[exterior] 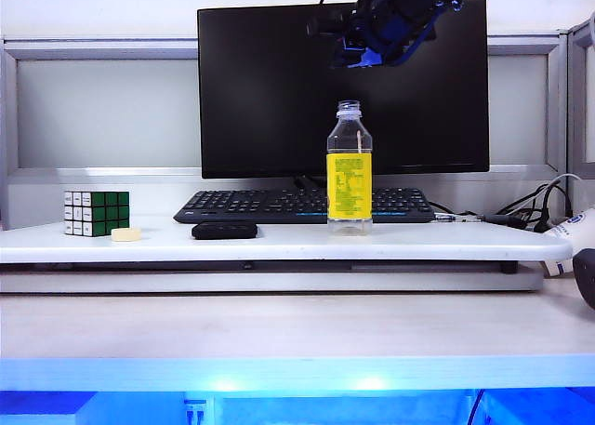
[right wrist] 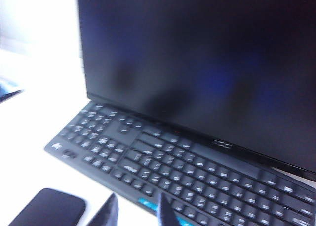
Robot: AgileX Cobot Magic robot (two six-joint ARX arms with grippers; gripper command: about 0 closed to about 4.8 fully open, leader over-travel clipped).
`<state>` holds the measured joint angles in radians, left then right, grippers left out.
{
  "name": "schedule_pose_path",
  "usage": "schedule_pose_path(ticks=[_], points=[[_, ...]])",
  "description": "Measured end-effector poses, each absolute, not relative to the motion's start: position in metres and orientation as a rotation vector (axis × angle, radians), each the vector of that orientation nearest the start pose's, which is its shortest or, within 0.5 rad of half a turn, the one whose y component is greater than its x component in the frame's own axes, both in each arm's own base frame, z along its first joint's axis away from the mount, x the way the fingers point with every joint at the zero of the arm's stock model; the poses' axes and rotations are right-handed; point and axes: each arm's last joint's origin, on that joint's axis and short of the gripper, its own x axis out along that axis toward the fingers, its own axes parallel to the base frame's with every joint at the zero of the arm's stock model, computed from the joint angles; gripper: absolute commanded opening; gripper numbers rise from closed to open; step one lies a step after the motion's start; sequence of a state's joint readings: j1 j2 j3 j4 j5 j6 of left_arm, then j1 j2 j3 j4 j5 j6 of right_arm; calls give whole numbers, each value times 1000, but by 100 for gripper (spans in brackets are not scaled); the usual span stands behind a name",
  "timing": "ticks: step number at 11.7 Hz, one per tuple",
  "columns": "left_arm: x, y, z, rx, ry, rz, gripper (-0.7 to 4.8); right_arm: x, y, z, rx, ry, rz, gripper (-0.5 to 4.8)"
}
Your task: Grab a stick from the table and stick it in a plastic bottle.
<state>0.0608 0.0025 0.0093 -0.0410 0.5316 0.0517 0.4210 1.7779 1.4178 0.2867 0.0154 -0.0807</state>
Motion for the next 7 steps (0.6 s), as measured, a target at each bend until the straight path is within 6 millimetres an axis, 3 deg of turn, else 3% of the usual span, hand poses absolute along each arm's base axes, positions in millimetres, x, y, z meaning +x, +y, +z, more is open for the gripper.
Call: schedule_pose_path(ticks=[2, 7], points=[[94, -9, 163, 41, 21, -471, -6, 380, 169, 334, -94, 33, 395, -6], [95, -7, 163, 42, 23, -408, -6, 352, 150, 380, -93, -68, 318, -6]])
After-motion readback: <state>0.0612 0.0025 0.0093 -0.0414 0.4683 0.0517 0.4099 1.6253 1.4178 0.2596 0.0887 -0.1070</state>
